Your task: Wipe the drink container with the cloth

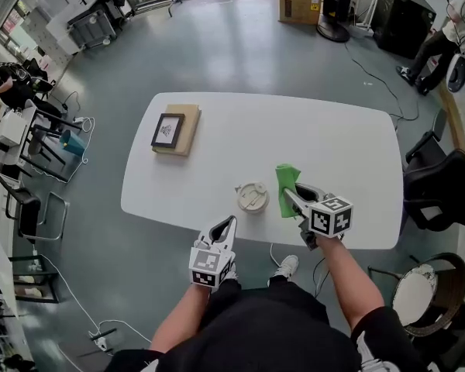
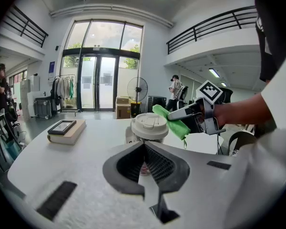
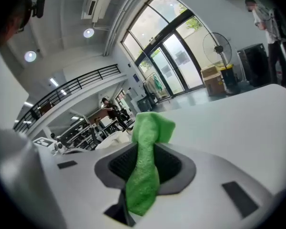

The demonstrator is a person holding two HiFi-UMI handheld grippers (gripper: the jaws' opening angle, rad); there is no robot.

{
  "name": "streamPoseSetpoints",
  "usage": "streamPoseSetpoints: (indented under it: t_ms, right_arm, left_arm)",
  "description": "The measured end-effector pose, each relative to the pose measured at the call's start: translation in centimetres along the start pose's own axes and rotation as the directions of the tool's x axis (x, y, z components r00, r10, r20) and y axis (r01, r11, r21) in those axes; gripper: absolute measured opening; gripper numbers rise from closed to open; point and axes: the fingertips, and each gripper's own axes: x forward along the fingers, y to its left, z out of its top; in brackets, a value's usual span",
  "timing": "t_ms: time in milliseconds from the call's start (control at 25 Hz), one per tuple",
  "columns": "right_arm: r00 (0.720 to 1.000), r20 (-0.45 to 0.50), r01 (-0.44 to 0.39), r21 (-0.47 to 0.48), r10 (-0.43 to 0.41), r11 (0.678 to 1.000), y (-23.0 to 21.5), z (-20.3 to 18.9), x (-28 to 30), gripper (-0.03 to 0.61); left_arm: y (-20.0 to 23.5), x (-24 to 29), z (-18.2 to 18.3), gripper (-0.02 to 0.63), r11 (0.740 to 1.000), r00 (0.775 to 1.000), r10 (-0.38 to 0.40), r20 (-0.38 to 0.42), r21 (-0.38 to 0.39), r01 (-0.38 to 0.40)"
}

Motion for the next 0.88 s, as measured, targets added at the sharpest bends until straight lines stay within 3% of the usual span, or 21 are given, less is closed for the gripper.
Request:
streamPoseSetpoints:
  t_ms: [360, 640, 880]
  right_arm:
    - [0.966, -0.102, -0.23, 0.076, 0.237, 0.97, -0.3, 0.2, 2.9, 0.103]
    - [0.895, -0.127, -0.398, 0.211, 0.428, 0.893, 0.9, 0.1, 4.2, 0.104]
    - [0.864, -0.161, -0.438, 0.227, 0.477, 0.87, 1.9, -0.4, 5.9, 0.104]
  left_arm:
    - [-0.5, 0.7, -1.1, 0.014, 0.997, 0.998, 0.061, -0.006, -0.035, -0.062]
    - [-0.8, 1.0, -1.9, 0.014, 0.993, 0.995, 0.099, -0.016, -0.059, -0.099]
    - [0.0, 0.3, -2.5, 0.014, 0.989, 0.991, 0.126, -0.032, -0.075, -0.128]
